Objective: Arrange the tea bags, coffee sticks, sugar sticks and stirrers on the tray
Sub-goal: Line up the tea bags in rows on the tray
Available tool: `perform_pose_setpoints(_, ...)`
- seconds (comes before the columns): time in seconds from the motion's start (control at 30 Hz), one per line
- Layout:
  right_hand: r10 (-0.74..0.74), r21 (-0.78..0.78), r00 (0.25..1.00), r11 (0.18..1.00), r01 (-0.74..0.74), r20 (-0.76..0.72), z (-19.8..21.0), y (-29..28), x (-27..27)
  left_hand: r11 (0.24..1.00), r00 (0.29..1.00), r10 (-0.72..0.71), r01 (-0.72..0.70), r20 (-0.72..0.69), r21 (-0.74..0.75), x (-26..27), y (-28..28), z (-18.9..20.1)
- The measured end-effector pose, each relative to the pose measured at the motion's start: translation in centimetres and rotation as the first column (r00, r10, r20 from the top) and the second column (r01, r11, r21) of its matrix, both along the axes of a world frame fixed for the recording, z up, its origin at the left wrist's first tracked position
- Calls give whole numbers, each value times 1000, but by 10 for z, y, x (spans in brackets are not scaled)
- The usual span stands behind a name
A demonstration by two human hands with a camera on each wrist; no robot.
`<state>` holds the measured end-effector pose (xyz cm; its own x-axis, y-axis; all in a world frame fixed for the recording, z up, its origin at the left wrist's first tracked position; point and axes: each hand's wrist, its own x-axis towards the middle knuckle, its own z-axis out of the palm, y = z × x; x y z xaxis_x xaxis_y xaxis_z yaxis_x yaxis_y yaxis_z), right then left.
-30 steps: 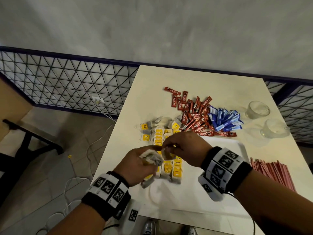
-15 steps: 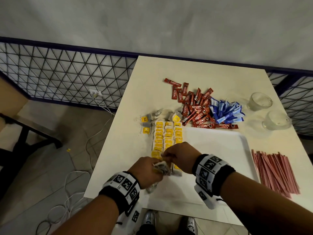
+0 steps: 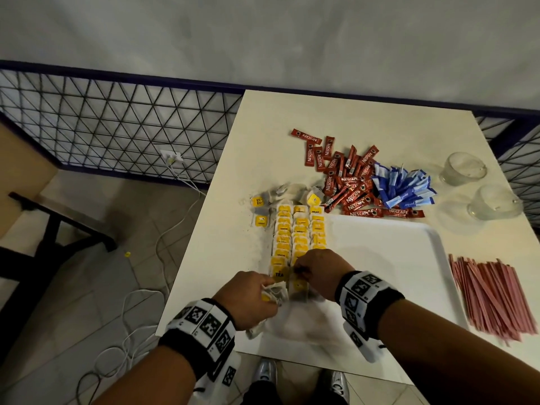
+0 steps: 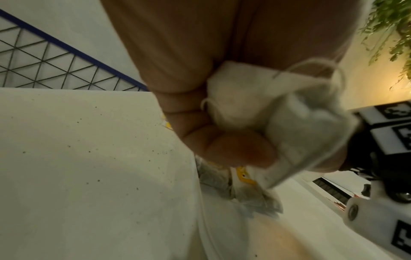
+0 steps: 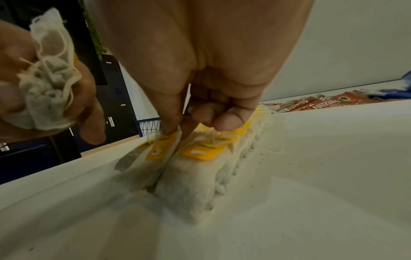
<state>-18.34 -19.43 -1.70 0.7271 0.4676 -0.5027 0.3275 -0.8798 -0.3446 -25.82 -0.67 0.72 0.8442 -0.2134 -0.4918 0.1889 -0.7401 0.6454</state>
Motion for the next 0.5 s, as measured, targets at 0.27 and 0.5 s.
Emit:
perform_pose_setpoints(0.27, 37, 102, 992, 993, -50, 124, 2, -4, -6, 999, 1000, 11, -12, -8, -48, -3, -1, -1)
perform_pose_setpoints(0.5, 268, 23, 945, 961, -277, 186, -2, -3, -29, 988, 993, 117, -115, 13, -104, -2, 9, -2)
